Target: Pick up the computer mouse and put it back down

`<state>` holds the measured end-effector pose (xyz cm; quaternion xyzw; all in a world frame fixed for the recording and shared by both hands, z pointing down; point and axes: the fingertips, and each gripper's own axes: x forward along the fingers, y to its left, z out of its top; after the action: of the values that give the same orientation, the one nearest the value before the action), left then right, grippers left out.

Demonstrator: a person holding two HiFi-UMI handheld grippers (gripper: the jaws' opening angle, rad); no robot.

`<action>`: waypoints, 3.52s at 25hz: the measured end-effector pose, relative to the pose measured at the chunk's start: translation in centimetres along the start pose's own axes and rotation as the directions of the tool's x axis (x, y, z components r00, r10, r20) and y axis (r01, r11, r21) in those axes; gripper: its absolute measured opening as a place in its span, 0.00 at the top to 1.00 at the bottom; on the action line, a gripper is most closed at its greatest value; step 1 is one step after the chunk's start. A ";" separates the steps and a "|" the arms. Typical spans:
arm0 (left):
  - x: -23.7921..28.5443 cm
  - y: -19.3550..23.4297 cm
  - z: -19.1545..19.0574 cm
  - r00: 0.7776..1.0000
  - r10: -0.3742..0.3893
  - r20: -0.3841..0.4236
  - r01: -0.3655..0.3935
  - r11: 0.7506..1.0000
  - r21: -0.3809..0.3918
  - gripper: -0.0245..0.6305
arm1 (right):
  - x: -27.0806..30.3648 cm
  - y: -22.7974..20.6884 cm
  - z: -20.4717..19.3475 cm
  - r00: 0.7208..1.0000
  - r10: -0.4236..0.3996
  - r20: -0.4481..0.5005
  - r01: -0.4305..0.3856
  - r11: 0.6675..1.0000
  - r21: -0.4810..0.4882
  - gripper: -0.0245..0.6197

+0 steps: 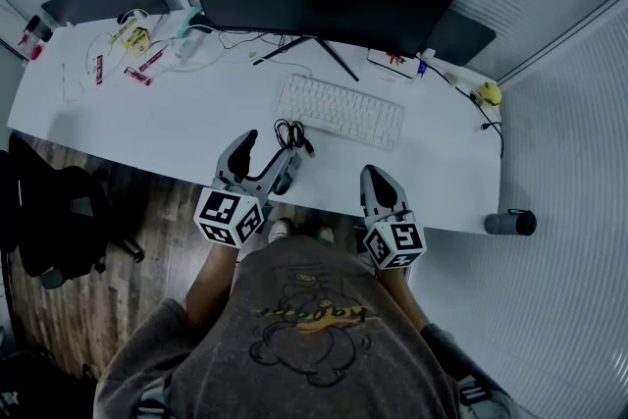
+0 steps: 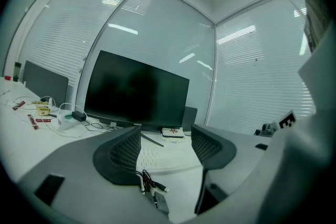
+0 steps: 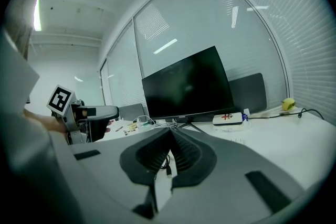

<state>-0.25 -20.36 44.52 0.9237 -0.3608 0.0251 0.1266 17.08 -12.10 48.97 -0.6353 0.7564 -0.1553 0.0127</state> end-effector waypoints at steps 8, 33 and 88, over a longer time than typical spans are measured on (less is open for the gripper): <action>2.0 0.6 -3.5 0.995 0.021 -0.102 -0.018 0.999 0.031 0.41 | -0.2 -0.8 -0.3 1.000 -0.016 -0.008 0.016 1.000 0.006 0.95; 4.6 3.2 -23.7 0.829 0.114 -0.548 -0.064 0.992 0.110 0.41 | -3.6 -3.6 -0.7 0.992 -0.120 -0.031 0.121 0.992 0.021 0.95; 2.6 3.3 -5.5 0.970 0.106 -0.218 -0.084 0.991 0.105 0.48 | 0.7 -1.0 -1.4 0.999 -0.009 -0.041 0.010 1.000 0.010 0.95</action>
<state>-0.31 -23.06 50.96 0.9016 -0.3865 0.1521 0.1208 17.59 -12.57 50.64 -0.6355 0.7526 -0.1723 -0.0001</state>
